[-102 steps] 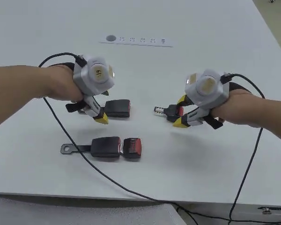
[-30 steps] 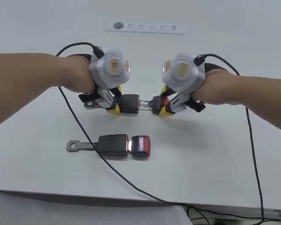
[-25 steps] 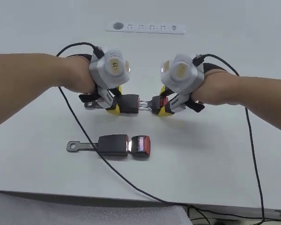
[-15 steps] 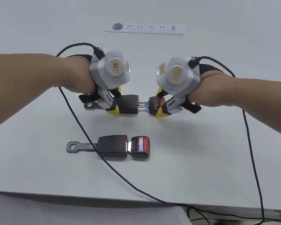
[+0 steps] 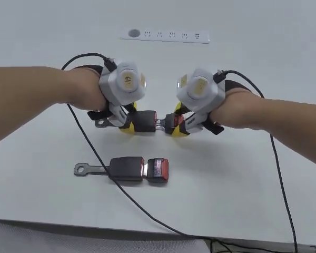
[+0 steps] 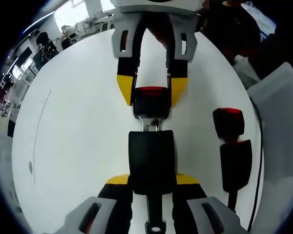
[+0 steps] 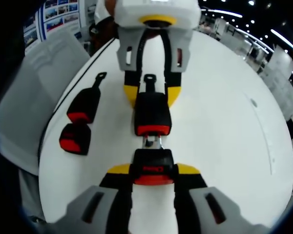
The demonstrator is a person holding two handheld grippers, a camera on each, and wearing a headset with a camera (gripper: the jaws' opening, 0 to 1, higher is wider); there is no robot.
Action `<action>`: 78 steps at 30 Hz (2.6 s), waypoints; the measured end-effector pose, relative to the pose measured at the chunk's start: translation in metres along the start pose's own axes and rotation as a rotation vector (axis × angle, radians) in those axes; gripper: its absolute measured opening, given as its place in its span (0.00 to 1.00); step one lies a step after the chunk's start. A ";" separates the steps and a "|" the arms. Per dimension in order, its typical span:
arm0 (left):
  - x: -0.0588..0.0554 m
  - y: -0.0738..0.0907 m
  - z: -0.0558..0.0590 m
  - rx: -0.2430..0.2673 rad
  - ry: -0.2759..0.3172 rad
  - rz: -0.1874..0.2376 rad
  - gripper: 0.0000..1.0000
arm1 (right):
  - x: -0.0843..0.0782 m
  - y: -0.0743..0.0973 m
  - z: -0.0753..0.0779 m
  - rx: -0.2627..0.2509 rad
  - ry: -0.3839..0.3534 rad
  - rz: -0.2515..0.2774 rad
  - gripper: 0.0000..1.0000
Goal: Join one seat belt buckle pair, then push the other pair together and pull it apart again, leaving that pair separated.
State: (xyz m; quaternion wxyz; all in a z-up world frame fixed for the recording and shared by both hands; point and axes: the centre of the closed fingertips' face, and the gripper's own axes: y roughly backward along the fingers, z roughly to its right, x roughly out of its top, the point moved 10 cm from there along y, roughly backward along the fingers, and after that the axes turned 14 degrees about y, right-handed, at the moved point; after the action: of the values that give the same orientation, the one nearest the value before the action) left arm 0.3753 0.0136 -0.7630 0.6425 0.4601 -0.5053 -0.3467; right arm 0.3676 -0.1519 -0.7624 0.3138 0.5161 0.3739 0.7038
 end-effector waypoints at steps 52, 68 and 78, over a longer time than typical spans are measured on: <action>-0.002 0.000 0.001 -0.005 0.020 0.017 0.32 | -0.007 -0.001 -0.003 -0.018 -0.025 0.029 0.33; -0.001 0.000 0.003 -0.005 0.002 0.007 0.32 | -0.052 0.033 -0.023 -0.022 -0.024 -0.032 0.33; -0.002 0.002 0.007 0.020 0.010 0.002 0.32 | -0.080 0.059 -0.035 -0.023 -0.018 -0.096 0.34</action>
State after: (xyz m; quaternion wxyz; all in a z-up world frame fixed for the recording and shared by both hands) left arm 0.3684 0.0143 -0.7614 0.6408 0.4678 -0.5058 -0.3388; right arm 0.3525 -0.2563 -0.7577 0.3565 0.5004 0.3870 0.6876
